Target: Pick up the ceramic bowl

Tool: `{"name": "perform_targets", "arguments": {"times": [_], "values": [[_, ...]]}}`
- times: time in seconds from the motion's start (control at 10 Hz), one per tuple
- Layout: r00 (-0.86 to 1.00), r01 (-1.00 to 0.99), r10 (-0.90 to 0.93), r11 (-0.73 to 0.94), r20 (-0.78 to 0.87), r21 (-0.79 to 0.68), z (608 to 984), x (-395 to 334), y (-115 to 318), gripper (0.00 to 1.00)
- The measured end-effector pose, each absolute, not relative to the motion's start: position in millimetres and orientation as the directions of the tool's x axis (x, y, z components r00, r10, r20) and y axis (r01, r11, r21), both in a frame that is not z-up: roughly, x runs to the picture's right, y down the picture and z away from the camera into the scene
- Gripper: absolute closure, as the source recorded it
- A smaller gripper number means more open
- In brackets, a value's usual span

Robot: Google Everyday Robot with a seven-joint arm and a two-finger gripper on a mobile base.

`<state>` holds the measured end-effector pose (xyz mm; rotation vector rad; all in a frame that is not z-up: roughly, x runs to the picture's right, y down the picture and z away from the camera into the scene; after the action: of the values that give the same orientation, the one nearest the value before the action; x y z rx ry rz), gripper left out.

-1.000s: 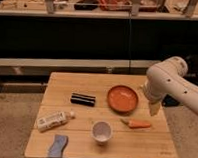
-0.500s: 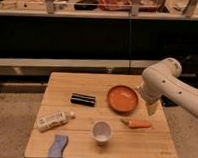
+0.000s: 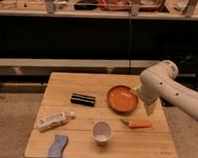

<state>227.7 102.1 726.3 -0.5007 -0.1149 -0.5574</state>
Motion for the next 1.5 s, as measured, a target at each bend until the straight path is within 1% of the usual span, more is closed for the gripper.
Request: {"name": "perform_targets", "arguments": {"times": [0.5, 0.9, 1.5], "values": [[0.781, 0.624, -0.55, 0.685, 0.296, -0.375, 755, 221, 113, 0.2], [0.75, 0.661, -0.574, 0.667, 0.329, -0.344, 787, 221, 126, 0.2], [0.707, 0.706, -0.601, 0.637, 0.373, -0.31, 819, 222, 131, 0.2]]}}
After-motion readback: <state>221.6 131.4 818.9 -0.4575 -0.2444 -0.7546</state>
